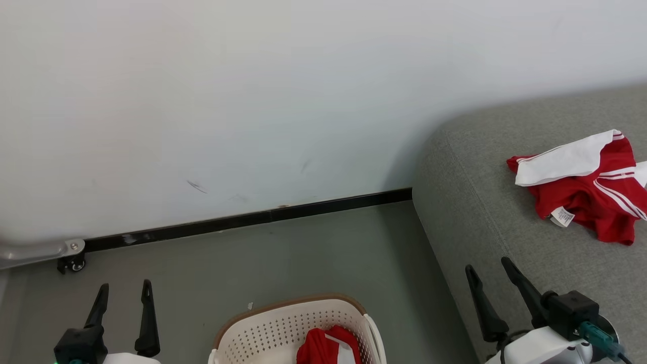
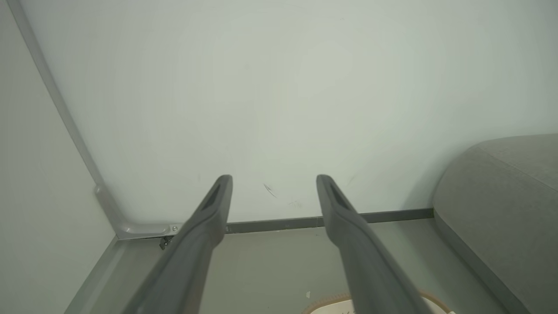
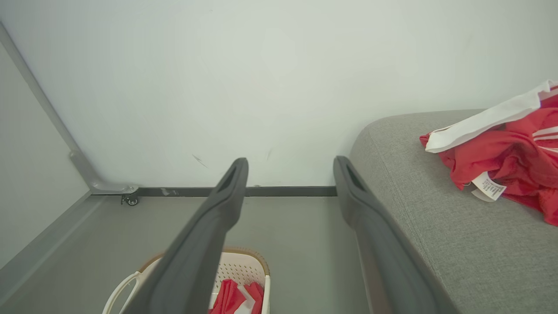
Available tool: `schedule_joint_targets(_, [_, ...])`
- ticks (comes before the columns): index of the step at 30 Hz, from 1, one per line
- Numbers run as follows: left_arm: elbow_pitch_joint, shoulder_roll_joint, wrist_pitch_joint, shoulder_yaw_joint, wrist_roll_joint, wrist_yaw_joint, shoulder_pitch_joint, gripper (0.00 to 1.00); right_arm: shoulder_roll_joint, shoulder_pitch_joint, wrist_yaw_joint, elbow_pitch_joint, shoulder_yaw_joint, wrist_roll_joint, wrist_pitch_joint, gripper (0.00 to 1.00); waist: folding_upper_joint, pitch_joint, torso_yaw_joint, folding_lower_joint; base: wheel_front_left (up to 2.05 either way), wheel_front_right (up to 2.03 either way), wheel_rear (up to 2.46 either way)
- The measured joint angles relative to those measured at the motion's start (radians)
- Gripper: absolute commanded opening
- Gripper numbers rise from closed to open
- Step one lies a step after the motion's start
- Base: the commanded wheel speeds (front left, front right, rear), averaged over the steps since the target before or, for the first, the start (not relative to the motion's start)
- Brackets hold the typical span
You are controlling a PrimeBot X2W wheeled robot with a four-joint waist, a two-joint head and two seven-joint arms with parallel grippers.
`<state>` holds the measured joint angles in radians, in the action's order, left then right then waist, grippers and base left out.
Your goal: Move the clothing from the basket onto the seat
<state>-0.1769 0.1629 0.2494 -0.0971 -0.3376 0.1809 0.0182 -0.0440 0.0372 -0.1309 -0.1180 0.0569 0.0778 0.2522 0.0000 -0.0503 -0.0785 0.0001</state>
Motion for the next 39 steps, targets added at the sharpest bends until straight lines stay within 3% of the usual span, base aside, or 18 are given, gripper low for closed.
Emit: schedule_joint_targets(39, [0.013, -0.033, 0.000, 0.038, 0.028, -0.029, -0.002, 1.00, 0.001, 0.000, 0.000, 0.018, 0.028, 0.020, 0.000, 1.00, 0.0000, 0.007, 0.040, 0.0000, 0.00, 0.00, 0.00])
